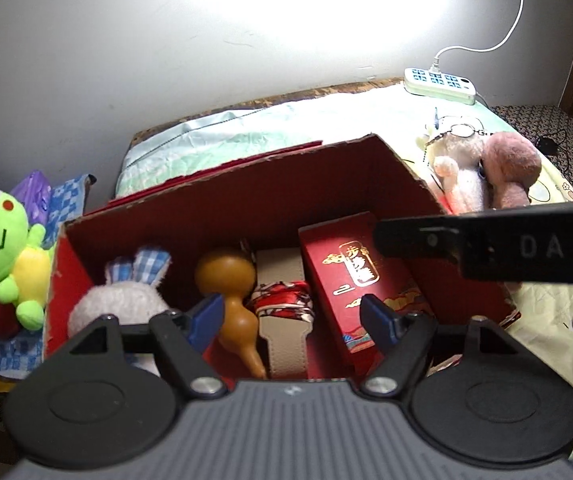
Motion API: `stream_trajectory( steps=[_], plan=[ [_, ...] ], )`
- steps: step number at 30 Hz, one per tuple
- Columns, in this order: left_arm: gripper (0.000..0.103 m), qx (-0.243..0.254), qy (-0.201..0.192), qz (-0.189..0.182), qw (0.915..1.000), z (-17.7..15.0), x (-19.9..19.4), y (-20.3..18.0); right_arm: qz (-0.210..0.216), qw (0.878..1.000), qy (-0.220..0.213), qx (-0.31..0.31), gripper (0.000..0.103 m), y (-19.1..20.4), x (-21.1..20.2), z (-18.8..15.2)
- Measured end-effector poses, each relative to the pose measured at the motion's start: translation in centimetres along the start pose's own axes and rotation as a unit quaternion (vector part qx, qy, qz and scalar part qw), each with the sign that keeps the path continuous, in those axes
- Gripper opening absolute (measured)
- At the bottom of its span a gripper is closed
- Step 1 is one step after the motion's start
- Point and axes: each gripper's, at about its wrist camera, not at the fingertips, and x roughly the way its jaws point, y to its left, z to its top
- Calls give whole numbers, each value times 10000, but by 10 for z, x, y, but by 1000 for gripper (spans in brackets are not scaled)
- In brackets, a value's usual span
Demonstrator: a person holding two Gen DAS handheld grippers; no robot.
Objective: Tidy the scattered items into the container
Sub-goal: 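Move the right tool back to the pink-brown teddy bear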
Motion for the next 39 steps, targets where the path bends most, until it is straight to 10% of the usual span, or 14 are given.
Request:
stream_trajectory(
  steps=[13,39],
  plan=[
    [78,303,-52,-11,9995,35,3,-73,-487,9956,-602,535,36,-84,-71,-9],
    [94,-233,-176,653,9974,68,5,-177,-644,9979,0,11,36,-167,-99,22]
  ],
)
